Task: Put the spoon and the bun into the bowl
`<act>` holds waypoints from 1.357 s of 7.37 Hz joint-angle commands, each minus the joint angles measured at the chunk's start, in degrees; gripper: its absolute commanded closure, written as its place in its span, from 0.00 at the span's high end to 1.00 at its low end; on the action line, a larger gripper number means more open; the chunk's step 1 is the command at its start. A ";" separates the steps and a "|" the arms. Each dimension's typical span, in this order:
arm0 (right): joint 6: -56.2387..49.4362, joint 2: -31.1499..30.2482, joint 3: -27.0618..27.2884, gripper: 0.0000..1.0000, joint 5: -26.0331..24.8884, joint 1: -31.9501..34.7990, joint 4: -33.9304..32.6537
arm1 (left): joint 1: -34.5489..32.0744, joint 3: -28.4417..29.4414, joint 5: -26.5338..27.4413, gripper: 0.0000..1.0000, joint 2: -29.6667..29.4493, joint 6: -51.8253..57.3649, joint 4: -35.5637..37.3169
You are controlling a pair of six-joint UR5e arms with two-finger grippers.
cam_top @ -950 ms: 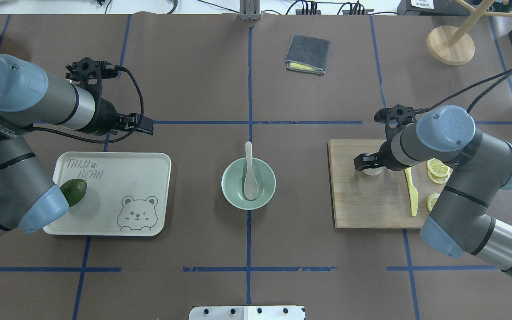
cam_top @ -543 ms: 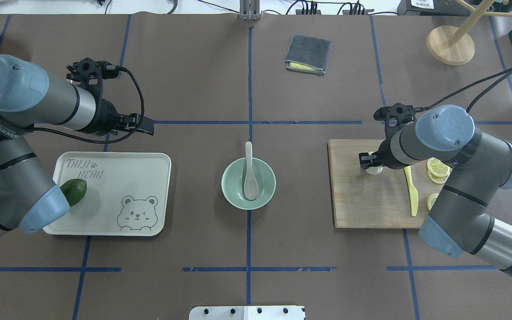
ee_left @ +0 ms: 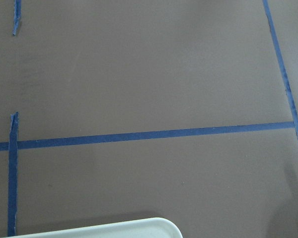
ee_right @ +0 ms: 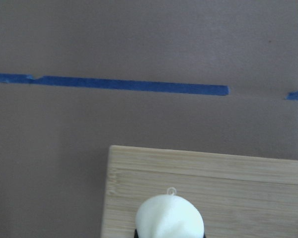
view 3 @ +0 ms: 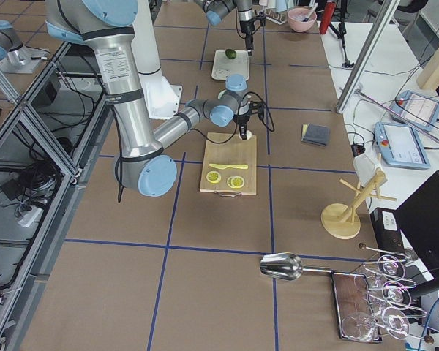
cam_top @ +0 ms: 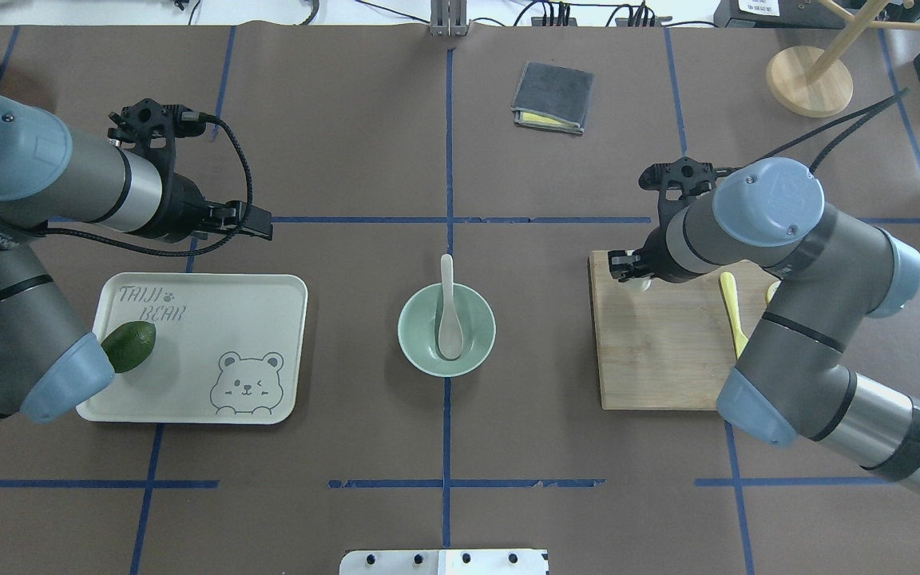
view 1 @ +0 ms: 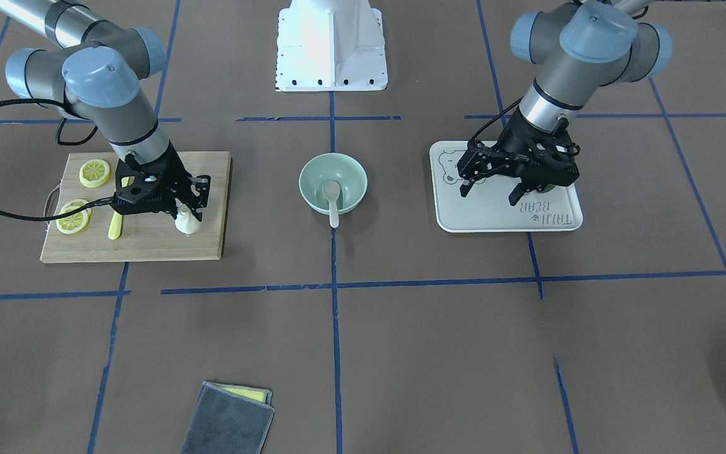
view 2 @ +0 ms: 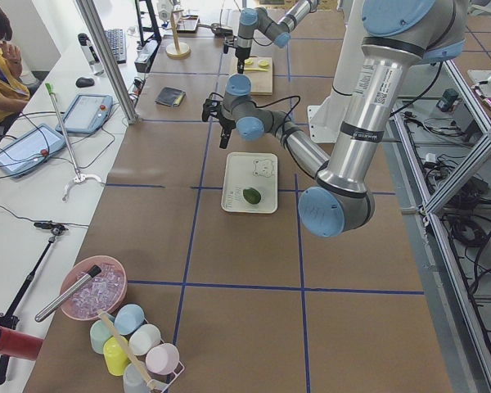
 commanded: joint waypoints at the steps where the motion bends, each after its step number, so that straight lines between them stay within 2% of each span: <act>1: 12.05 7.54 0.41 0.42 -3.46 -5.49 -3.04 | -0.21 -2.15 -0.12 1.00 2.83 0.64 -0.09; 4: 21.41 14.40 -0.38 0.45 -9.70 -13.41 -3.05 | -0.21 -2.06 -0.12 1.00 2.84 0.73 -0.18; 7: 22.83 16.52 -1.69 0.50 -10.52 -14.40 -2.96 | -0.21 -1.98 -0.04 1.00 2.84 0.56 -0.18; 9: 22.83 16.71 -2.14 0.61 -10.52 -14.49 -2.96 | -0.12 -1.98 0.05 1.00 2.84 0.47 -0.18; 10: 22.74 16.71 -2.14 0.74 -10.52 -14.58 -2.96 | -0.12 -1.98 0.05 1.00 2.84 0.38 -0.18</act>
